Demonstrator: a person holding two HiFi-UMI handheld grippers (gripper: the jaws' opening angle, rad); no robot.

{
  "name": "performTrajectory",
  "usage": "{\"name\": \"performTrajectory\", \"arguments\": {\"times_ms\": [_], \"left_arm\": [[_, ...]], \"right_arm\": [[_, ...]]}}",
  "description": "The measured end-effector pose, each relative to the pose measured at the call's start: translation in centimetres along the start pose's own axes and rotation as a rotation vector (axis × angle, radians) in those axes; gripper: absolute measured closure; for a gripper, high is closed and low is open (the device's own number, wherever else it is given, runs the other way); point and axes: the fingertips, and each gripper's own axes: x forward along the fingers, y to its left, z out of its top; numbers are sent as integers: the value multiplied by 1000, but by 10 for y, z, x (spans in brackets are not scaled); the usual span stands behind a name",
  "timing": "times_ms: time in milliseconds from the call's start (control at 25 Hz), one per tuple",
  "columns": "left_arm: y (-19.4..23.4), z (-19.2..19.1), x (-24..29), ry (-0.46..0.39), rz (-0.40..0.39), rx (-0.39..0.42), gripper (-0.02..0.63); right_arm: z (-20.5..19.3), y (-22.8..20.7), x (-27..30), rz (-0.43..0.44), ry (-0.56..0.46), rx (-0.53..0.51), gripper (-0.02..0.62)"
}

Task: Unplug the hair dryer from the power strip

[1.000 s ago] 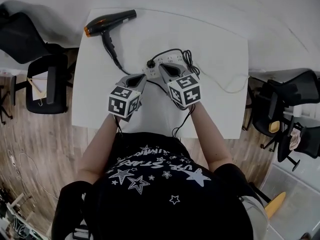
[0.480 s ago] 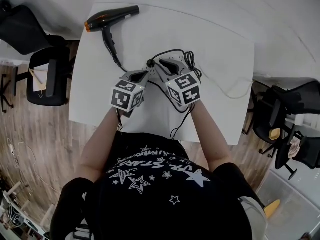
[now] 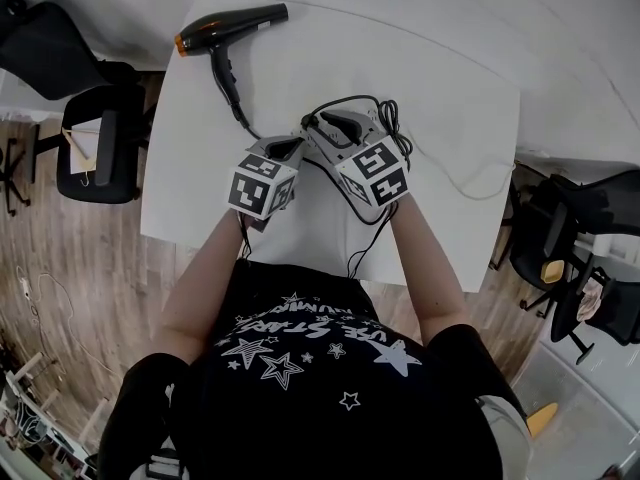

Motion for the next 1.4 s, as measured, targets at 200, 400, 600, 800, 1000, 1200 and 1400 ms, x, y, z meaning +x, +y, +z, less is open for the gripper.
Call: {"name": "performTrajectory", "arguments": {"times_ms": [200, 400, 600, 800, 1000, 1200, 1400], "left_arm": [[0, -1, 1, 7, -3, 0, 598], [-1, -1, 0, 35, 25, 71, 598], [-1, -2, 1, 48, 41, 87, 598], [-2, -1, 2, 46, 37, 70, 598], [-1, -3, 0, 57, 43, 84, 598], [0, -4, 0, 58, 56, 96, 598], [1, -4, -1, 51, 53, 90, 598]], "right_arm": [[8, 5, 11, 22, 0, -35, 471], [14, 4, 22, 44, 11, -95, 529], [11, 8, 19, 85, 23, -85, 532], [9, 9, 15, 73, 52, -110, 532], [11, 5, 23, 91, 75, -42, 532], [9, 7, 21, 104, 109, -7, 531], [9, 10, 21, 121, 129, -43, 531]]}}
